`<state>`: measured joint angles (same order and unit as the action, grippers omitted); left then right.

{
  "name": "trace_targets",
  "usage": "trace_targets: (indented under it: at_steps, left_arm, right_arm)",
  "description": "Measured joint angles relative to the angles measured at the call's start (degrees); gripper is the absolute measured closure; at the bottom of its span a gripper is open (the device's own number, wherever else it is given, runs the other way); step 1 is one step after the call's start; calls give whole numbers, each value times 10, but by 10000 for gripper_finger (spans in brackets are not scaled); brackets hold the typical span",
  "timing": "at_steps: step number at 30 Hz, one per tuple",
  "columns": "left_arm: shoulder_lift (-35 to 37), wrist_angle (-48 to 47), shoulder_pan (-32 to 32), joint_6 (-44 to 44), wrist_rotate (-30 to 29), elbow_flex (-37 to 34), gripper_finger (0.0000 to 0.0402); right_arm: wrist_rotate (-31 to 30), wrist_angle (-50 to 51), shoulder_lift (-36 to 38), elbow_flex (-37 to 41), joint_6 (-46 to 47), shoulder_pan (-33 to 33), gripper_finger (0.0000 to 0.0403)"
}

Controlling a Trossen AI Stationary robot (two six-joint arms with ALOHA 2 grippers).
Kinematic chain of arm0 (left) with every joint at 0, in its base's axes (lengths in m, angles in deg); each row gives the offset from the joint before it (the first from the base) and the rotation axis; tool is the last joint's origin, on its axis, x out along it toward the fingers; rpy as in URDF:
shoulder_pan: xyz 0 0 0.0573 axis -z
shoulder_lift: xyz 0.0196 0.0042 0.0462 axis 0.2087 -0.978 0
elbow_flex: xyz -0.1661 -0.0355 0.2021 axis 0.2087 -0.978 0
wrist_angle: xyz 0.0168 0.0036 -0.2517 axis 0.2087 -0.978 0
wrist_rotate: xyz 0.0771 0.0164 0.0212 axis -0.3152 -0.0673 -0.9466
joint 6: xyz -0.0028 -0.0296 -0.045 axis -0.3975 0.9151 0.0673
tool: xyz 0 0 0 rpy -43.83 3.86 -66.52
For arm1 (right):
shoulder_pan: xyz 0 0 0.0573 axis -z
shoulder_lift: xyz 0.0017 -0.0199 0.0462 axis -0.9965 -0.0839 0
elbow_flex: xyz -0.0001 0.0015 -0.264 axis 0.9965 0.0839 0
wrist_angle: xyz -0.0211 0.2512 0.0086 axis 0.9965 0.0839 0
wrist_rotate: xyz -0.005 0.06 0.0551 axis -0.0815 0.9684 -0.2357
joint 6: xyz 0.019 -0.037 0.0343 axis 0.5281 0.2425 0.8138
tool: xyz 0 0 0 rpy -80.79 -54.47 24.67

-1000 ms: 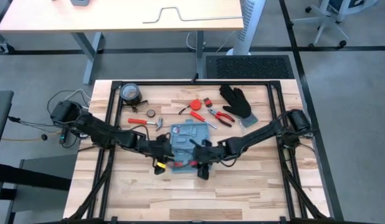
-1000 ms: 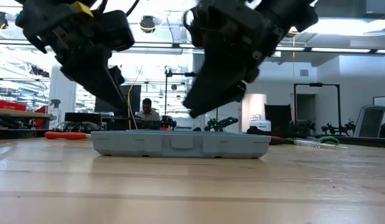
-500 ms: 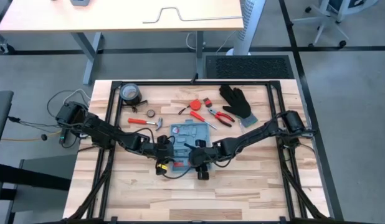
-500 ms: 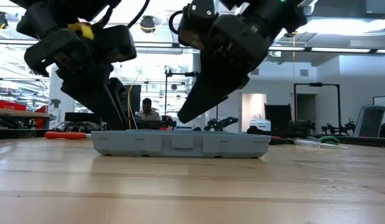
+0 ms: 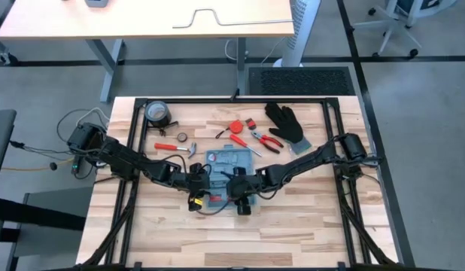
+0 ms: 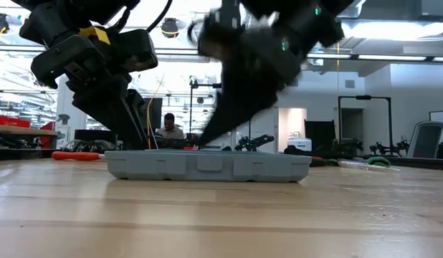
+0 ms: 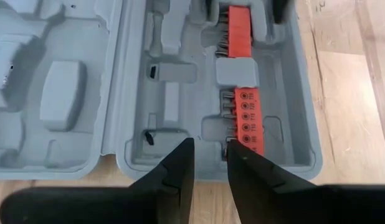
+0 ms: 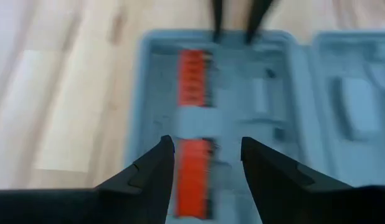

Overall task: Prefit tool cases
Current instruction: Remove the right orange terminal block from the gray toolbox

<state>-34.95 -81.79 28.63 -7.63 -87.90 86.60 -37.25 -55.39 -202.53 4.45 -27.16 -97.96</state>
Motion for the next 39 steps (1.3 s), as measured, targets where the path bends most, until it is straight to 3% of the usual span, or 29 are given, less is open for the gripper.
trace_targets:
  at_steps: [6,39]
  left_arm:
    - [0,-3,-1,-1,0,0,315]
    - [0,-15,-2,-1,-10,-1,315]
  right_arm:
    - [13,-10,-37,-7,26,1,209]
    - [-29,-17,-39,-6,11,4,193]
